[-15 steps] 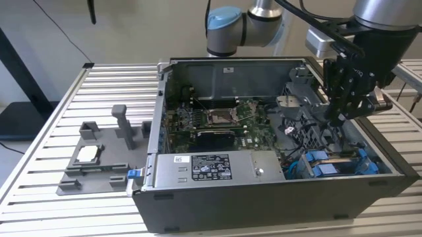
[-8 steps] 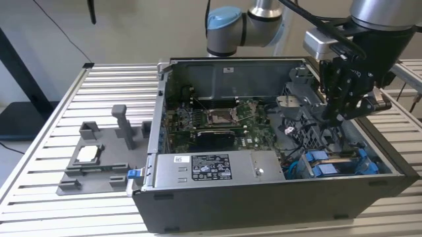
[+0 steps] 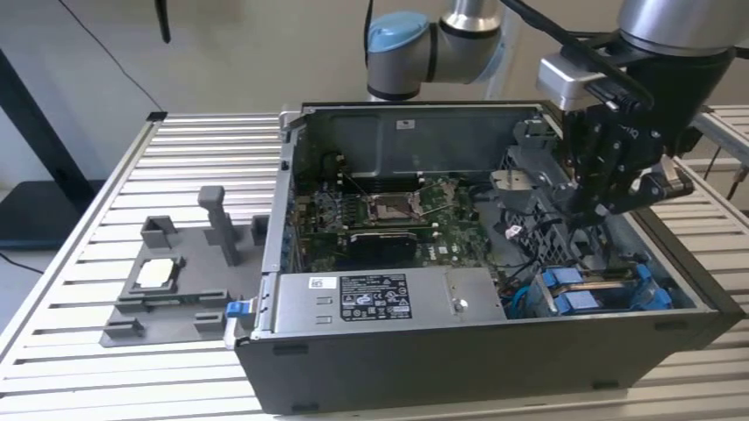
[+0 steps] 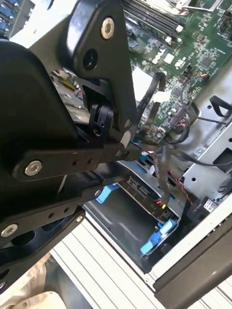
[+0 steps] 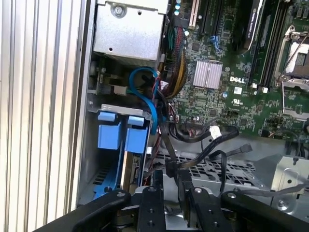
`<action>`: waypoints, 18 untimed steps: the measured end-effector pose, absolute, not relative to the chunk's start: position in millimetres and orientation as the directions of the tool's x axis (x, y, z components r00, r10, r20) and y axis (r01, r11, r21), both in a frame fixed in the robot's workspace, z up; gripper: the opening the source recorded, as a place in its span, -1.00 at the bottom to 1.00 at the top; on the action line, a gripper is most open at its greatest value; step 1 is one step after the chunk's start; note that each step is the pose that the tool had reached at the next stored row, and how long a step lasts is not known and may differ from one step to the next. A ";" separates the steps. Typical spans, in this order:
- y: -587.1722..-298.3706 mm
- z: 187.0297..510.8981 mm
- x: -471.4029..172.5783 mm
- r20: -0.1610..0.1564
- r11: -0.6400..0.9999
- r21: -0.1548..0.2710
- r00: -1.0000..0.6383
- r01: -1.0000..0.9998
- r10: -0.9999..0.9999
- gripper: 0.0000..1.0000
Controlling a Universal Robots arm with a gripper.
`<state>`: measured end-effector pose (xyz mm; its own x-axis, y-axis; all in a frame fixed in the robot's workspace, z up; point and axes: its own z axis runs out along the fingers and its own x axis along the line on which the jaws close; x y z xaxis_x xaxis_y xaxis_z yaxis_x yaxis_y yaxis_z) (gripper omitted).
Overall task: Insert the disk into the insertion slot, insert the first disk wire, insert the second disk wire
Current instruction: 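Insert the second disk wire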
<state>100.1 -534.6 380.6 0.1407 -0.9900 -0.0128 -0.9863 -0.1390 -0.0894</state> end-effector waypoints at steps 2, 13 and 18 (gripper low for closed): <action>-534.9 379.8 96.6 -0.012 -0.142 -0.093 0.144 -0.986 -0.990 -0.45; -535.7 374.0 90.4 -0.009 -0.160 -0.110 0.162 -0.981 -0.987 -0.45; -535.8 373.9 90.4 -0.010 -0.160 -0.110 0.162 -0.981 -0.987 -0.45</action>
<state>90.4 -535.8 373.9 0.1623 -0.9867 -0.0095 -0.9810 -0.1603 -0.1097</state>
